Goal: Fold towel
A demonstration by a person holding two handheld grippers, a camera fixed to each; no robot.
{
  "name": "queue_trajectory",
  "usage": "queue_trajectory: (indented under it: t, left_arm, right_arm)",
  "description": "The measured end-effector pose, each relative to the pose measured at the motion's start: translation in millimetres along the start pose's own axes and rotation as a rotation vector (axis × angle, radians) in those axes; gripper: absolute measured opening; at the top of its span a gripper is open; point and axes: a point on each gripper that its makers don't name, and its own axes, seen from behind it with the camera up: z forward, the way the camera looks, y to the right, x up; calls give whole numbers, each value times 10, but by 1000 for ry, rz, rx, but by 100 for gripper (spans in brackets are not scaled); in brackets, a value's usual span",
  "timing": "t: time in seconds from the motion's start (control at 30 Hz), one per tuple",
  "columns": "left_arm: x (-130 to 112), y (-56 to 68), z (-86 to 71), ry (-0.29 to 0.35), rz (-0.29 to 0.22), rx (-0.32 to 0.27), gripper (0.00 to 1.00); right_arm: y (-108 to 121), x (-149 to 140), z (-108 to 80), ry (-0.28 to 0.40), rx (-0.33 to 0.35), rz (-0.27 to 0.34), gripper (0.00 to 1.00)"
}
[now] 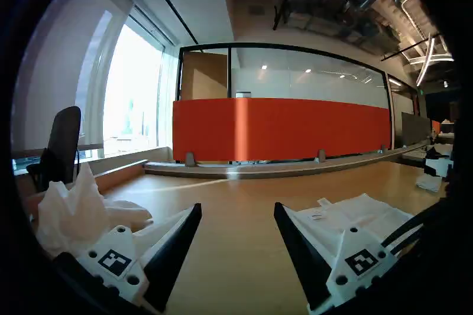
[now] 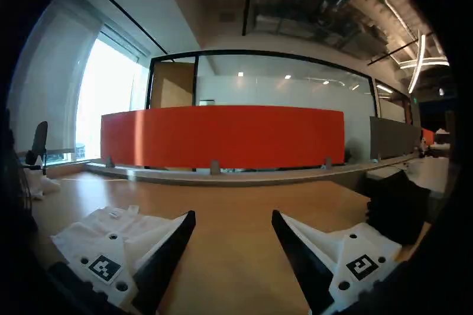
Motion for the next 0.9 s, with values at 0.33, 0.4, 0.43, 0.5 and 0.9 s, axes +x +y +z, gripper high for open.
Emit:
queue_trajectory:
  t: [0.33,0.4,0.43,0.5,0.9]
  left_arm:
    - [-3,3,4,0,1,0,90]
    - [0,4,2,-1,1,1,91]
    - [2,4,-1,-1,1,1,90]
    - [4,0,-6,-4,6,2,90]
    - [513,-53,-75,-6,72,17,91]
  right_arm:
    - [-7,16,-6,0,-2,-1,100]
    - [-1,13,-4,0,-5,-1,100]
    - [9,8,-1,1,-8,-2,100]
    - [27,3,0,0,-13,-3,100]
    - [8,584,-73,12,-7,-59,100]
